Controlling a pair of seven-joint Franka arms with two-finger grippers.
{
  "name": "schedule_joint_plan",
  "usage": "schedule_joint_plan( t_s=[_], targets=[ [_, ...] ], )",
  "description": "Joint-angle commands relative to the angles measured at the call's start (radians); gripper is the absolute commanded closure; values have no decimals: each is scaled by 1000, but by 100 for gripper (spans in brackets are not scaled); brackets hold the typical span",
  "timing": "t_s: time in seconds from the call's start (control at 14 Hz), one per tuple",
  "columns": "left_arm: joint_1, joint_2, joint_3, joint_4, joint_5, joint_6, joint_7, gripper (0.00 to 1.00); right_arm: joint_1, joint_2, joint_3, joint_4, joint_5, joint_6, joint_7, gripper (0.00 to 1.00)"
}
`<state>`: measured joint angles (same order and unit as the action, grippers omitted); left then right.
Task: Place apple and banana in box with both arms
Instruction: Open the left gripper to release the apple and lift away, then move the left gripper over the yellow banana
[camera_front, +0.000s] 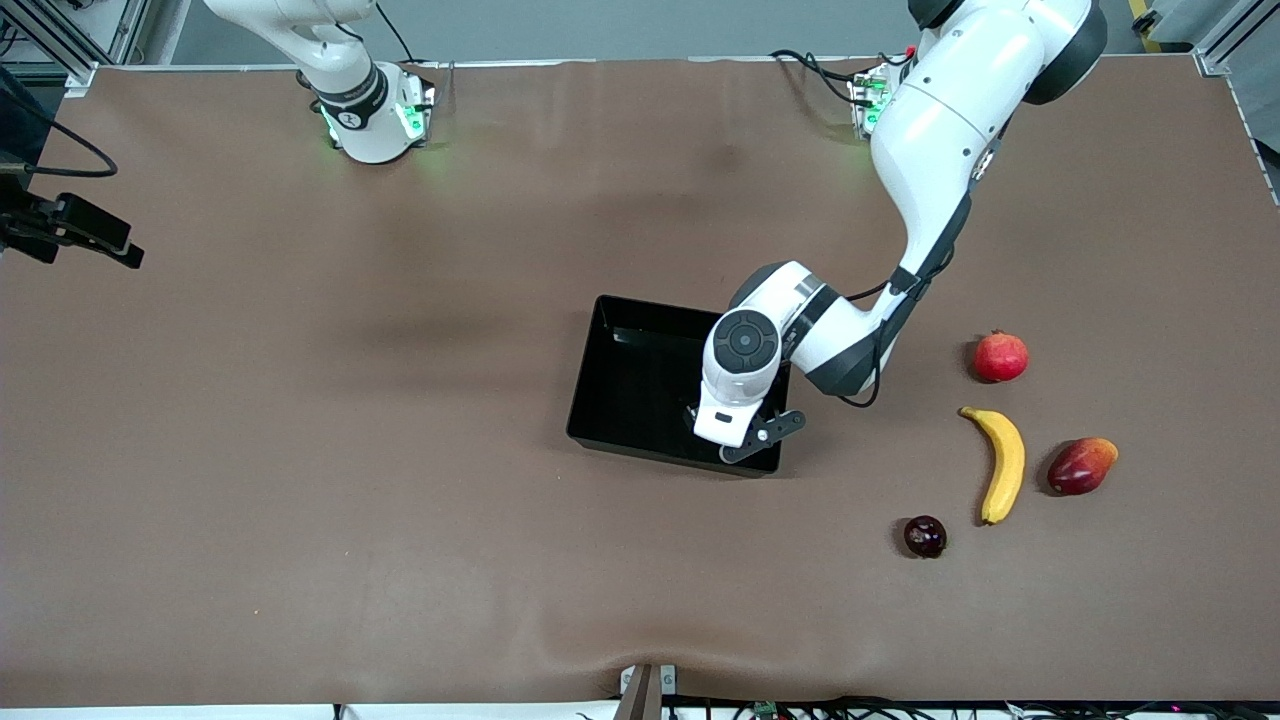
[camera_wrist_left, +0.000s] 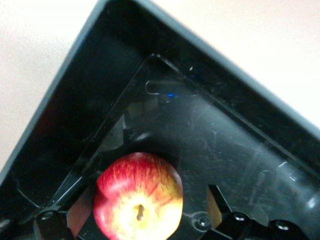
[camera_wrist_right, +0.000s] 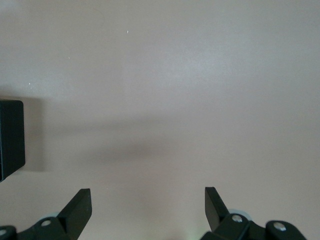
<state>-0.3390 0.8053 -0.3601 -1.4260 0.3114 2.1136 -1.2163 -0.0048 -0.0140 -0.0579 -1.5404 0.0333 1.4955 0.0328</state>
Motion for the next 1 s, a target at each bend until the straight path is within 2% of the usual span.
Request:
schedule_joint_plan(
  t_s=[0.0, 0.28, 0.43, 0.64, 0.78, 0.93],
  targets=[
    [-9, -60, 0, -1, 12, -58, -23, 0, -14, 6, 13, 14, -9, -1, -11, 0],
    [11, -164, -6, -2, 5, -159, -14, 0, -14, 6, 13, 28, -4, -1, -10, 0],
    [56, -231, -7, -2, -38, -216, 7, 0, -14, 6, 13, 28, -4, -1, -10, 0],
    [165, -328, -5, -16, -164, -259, 154, 0, -15, 6, 13, 28, -4, 0, -10, 0],
    [230, -351, -5, -28, -169, -363, 315, 0, -15, 8, 13, 29, -4, 0, -10, 0],
    [306, -379, -5, -83, -161, -379, 456, 0, -7, 6, 15, 29, -6, -9, -10, 0]
  ],
)
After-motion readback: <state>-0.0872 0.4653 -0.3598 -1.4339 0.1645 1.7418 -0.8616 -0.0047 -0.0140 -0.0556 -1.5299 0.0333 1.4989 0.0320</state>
